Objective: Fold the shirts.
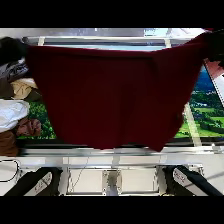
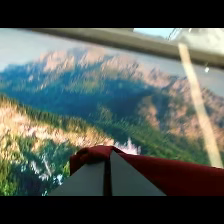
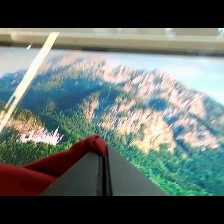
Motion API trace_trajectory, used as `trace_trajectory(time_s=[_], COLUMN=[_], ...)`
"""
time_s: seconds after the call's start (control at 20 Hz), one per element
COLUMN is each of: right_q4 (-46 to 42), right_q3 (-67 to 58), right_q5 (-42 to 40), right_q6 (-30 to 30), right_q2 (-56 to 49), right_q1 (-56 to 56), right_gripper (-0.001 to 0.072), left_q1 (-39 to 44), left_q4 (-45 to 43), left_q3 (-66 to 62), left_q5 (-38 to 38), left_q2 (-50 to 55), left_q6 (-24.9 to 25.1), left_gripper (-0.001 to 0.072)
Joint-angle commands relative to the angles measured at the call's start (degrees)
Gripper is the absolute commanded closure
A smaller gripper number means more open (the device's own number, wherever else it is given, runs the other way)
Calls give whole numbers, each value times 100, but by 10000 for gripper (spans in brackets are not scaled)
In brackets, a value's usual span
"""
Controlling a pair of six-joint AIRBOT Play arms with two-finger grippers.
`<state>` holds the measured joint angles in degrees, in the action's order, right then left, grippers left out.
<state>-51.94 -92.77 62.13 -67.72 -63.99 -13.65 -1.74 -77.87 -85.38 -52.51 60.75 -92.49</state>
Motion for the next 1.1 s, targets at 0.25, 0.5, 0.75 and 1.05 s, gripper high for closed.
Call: trace_trajectory(time_s=[0.25,0.5,0.75,1.05], right_q4=[101,74,-732,-1222], right_q3=[503,457,310,1019], right_q5=[-4332,-5073,-2629,555], right_q6=[-155,-151,-175,-118], right_q2=[-3016,-3237,-2286,-1281], right_q1=[1593,1814,719,-778], right_gripper=[686,422,423,423], left_q1=[151,101,-175,-741], left_q4=[-4,289,-640,-2151], left_q3=[-13,-208,-651,796], left_q5=[2046,3086,2398,68], left_q2=[2640,2730,1829,476], left_q6=[-284,-372,-345,-352], left_gripper=[698,214,206,209])
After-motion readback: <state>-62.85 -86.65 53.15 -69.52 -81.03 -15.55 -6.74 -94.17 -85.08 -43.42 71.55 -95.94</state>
